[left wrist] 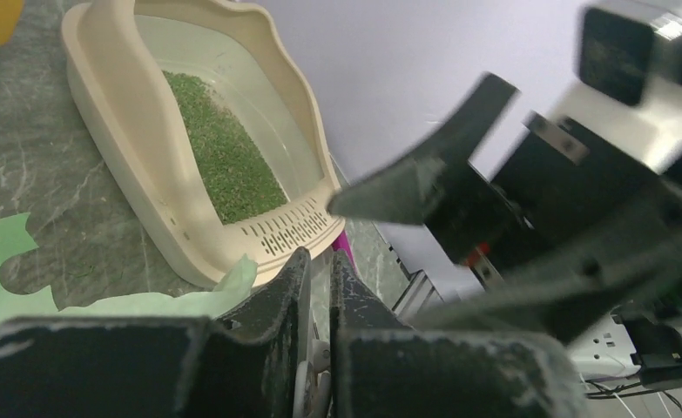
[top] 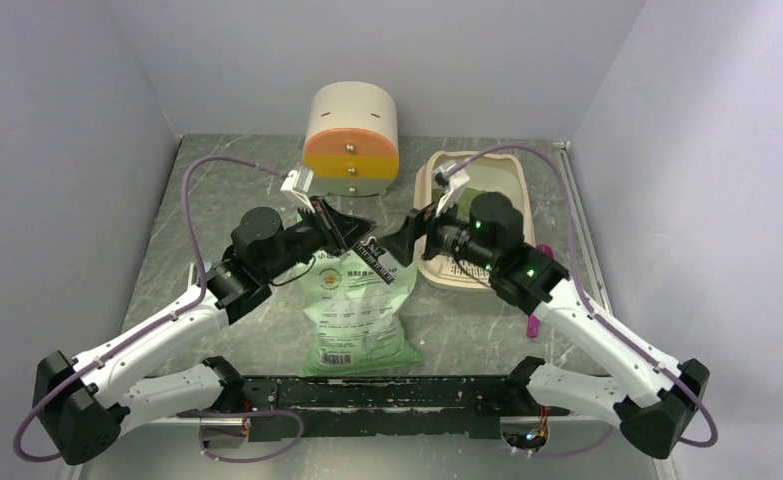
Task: Fill the litter box with clean litter
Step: Pick up the clamp at the center of the board.
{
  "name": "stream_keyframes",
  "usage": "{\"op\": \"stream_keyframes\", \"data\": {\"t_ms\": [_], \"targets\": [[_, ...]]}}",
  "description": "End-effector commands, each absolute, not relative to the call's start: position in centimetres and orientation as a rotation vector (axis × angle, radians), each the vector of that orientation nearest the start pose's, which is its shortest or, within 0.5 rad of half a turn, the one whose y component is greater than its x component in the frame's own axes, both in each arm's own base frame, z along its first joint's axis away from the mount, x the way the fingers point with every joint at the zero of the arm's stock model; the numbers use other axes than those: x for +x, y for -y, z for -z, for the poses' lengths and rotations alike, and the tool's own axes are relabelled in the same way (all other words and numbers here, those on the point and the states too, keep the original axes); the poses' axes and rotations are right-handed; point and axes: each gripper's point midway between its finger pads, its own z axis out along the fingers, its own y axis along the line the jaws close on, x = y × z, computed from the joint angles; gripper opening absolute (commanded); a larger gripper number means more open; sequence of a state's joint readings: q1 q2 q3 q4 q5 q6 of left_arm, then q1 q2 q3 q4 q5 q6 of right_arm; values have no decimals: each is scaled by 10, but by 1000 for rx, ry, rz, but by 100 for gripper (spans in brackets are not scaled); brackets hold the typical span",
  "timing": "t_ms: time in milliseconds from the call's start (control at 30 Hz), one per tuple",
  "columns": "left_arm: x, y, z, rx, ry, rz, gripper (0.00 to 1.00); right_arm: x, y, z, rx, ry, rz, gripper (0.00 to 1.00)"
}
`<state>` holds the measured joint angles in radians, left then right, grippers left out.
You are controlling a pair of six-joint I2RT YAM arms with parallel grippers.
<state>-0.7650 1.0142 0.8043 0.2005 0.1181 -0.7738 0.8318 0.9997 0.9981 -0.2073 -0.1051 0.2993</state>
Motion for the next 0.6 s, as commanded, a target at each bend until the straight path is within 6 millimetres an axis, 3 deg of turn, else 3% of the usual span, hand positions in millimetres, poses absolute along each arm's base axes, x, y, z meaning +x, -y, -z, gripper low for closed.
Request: {"op": "stream_keyframes", "data": {"t_ms": [0, 167, 333, 567], "targets": [[229, 299, -336, 163, -1663, 1293, 5, 209, -283, -298, -661, -1845, -1124, 87], [219, 304, -341, 233, -1644, 1338, 5, 182, -303, -307, -867, -1766, -1349, 87], [209, 309, -351, 283, -1587, 1404, 5, 181, -309, -307, -914, -1732, -1446, 85], [206, 306, -356, 297, -1569, 1398, 7, 171, -305, -313, -943, -1683, -1533, 44]]}}
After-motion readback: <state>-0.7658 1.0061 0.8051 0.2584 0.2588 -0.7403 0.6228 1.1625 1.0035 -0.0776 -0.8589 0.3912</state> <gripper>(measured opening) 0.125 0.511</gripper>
